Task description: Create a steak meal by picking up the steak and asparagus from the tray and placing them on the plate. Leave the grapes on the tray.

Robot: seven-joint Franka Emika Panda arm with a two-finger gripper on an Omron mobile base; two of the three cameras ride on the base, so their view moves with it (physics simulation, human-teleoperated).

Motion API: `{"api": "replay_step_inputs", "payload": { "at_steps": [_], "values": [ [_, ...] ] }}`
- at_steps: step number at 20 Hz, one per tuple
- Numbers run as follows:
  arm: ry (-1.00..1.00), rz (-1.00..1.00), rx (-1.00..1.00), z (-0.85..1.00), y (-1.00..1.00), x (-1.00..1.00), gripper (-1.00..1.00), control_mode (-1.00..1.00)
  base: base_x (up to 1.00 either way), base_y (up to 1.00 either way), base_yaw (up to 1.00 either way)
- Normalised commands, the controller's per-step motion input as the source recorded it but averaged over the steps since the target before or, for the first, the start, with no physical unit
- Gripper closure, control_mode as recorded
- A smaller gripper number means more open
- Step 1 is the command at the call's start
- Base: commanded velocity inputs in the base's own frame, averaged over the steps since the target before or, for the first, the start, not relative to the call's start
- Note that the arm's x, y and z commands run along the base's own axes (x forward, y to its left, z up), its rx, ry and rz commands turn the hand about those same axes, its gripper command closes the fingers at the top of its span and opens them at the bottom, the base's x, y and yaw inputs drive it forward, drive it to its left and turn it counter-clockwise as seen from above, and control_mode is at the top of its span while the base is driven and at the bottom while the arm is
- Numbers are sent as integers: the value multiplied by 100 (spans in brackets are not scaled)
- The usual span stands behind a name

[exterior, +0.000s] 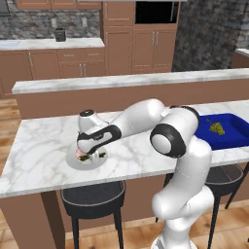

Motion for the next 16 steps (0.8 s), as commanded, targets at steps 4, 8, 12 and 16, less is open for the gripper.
{"api": "replay_step_inputs", "payload": {
  "at_steps": [4,8,12,16],
  "values": [
    [0,7,-7,-42,38,36,100,-100,0,0,0],
    [0,4,-2,-19,17,34,-100,-100,0,0,0],
    [-2,0,0,0,0,7,-100,-100,0,0,0],
    [0,0,0,8,-4,-5,-100,-100,0,0,0]
  ]
}}
